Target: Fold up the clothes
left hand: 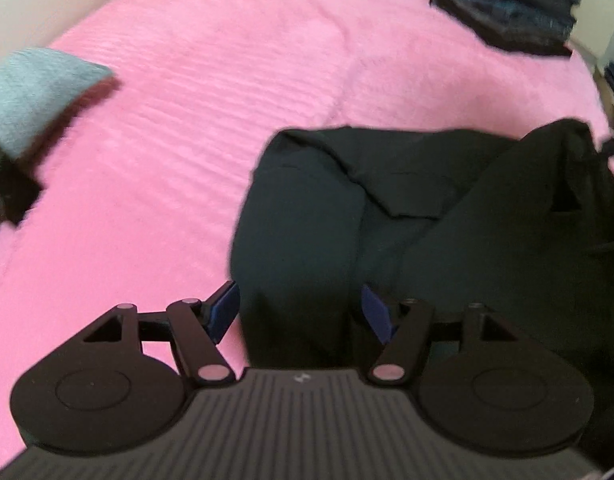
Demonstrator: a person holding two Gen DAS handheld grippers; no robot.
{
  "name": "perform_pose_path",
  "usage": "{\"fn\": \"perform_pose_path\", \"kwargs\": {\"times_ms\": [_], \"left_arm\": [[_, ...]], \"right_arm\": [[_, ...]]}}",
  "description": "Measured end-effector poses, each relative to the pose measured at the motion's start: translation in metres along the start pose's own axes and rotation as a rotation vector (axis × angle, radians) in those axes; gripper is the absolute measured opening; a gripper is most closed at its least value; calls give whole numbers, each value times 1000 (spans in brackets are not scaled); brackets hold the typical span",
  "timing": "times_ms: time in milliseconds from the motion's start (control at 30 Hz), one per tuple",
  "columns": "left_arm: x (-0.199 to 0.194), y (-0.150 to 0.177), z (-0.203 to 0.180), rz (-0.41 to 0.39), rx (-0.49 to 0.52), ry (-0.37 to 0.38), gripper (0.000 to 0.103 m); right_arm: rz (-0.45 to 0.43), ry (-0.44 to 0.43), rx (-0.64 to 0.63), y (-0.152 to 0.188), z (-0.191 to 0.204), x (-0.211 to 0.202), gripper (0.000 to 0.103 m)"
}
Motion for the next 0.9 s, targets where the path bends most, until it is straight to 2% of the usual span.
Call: {"fn": "perform_pose_path", "kwargs": {"times_ms": [33,67,100,133,200,267,367,500,600,700,733,767,800,833,900], "left_arm": [[15,-1,-1,18,6,7,57],[25,2,0,35,-2,19,44],[36,4,2,52,-9,31,37],[44,6,3,66,-20,45,25],[41,7,7,56,-64,64,17],[18,5,16,28,-125,60,14],[-39,8,36,-8,-216,34,12],[-129,28,69,-20,-284,-84,12],[-180,65,106,30,-363,-230,12],[-189,122,131,156,-402,-328,14],[-185,142,133,207,-421,-332,16],[-181,160,134,252,-437,-335,20],[-178,172,134,274,-438,-348,20],[-178,178,133,268,-434,-359,19],[-179,191,130,256,-427,-379,31]], "right_arm": [[-4,-21,-58,0,3,15,73],[-7,-43,-111,0,7,28,73],[-6,-66,-135,0,10,34,69],[0,-93,-134,0,11,38,37],[-12,-110,-92,-4,5,31,0],[-42,-109,-22,-11,-5,14,0],[-143,-81,159,-33,-39,-44,0],[-237,75,354,-53,-111,-90,0],[-238,118,414,-58,-137,-76,0],[-223,62,378,-75,-117,-44,0],[-221,30,357,-82,-103,-35,9],[-225,-6,331,-91,-86,-27,24],[-230,-44,301,-100,-66,-19,74],[-241,-86,267,-108,-43,-10,89],[-219,-216,190,-121,13,10,89]]}}
Point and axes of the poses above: each gripper's, at about its wrist camera, not at the fingertips, and x roughly the way its jaws point, z to its left, y to its underside, the point moved 8 cm from there along x, roughly the way its jaws point, and after that the axes turned 8 degrees about -z, right-handed, at the moved point
